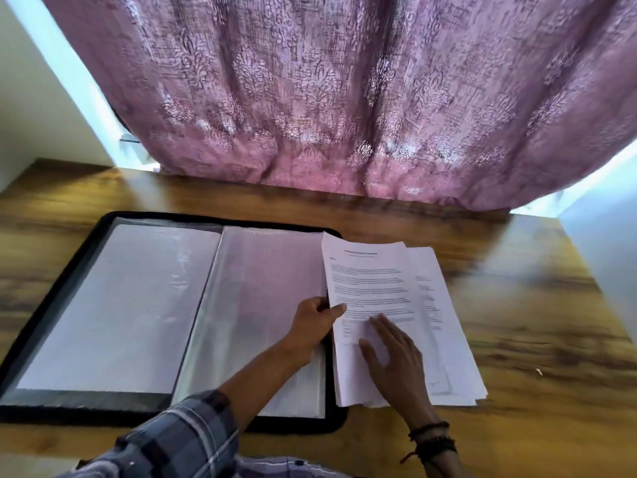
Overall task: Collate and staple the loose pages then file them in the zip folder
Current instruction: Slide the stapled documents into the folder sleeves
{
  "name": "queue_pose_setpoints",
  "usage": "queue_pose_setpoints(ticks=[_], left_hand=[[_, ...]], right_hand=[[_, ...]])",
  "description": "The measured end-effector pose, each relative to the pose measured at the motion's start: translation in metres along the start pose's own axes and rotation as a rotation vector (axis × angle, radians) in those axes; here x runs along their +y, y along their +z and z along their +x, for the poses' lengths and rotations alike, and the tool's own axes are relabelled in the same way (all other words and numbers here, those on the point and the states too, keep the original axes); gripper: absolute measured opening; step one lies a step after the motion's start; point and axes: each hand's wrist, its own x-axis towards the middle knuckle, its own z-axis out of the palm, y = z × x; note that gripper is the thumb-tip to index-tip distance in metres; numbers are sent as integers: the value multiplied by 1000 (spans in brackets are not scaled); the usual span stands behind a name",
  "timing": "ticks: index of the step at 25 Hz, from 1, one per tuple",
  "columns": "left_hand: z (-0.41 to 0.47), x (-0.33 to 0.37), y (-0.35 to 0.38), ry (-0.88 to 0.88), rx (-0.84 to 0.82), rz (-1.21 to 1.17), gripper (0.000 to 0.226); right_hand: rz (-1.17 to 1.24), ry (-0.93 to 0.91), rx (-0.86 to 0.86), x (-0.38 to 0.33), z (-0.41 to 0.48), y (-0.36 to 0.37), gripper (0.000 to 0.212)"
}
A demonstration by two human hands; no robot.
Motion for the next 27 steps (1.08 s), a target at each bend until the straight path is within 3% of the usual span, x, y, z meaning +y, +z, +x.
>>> queue_pose_setpoints(ticks=[3,6,8,12,16,20,24,27], left_hand=[[-6,6,-2,177,36,59,21],[-11,17,-6,319,28,71,19],[-11,21,-10,375,31,75,19],[1,7,-6,286,23,163,27],[6,-6,3,226,141,368,22],[2,-1,1,270,130,254,9],[-2,10,-10,367,56,104,9],[1,16,-15,370,51,157,15]], right_hand=[[215,36,80,5,13,-15,56],[273,130,219,22,33,-36,65],[262,219,186,34,47,-46,74],[170,282,106,45,58,-48,79],[96,237,67,49,50,-42,79],[153,235,95,49,48,-43,79],[412,213,107,43,49,-53,60],[598,233,148,44,51,-58,31]])
